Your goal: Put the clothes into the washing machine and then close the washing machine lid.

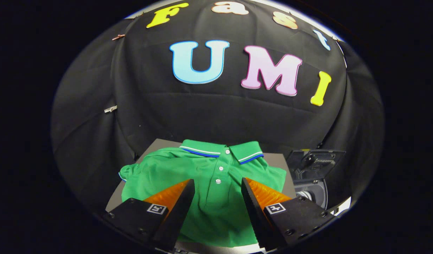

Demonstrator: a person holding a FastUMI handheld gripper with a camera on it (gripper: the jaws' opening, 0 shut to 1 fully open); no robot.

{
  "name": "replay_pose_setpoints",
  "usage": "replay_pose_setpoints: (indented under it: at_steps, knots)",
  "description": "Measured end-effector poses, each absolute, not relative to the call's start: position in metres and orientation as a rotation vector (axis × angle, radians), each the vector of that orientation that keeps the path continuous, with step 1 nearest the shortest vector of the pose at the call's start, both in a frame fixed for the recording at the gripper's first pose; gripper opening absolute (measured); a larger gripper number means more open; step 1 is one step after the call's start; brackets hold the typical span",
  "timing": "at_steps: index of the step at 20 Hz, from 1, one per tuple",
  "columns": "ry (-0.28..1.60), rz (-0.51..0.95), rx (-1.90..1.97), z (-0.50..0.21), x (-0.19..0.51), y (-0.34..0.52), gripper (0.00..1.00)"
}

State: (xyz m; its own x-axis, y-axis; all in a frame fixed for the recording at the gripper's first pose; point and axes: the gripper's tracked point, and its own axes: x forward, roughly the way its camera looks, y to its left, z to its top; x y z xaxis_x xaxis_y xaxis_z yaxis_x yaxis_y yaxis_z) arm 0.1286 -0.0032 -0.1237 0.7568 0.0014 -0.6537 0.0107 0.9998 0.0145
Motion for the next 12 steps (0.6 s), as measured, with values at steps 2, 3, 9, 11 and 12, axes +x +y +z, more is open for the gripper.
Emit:
replay_pose_setpoints:
  at_steps: [2, 3, 9, 11, 12]
  knots:
    - [0.806, 0.01, 0.042, -0.148, 0.131, -0.001, 0.86]
    - [0.87, 0.014, 0.045, -0.166, 0.125, -0.001, 0.86]
    - [0.735, 0.077, -0.015, -0.168, 0.126, -0.001, 0.83]
    - [0.79, 0.076, -0.008, -0.165, 0.117, -0.004, 0.68]
    - [0.833, 0.059, -0.006, -0.173, 0.117, -0.007, 0.53]
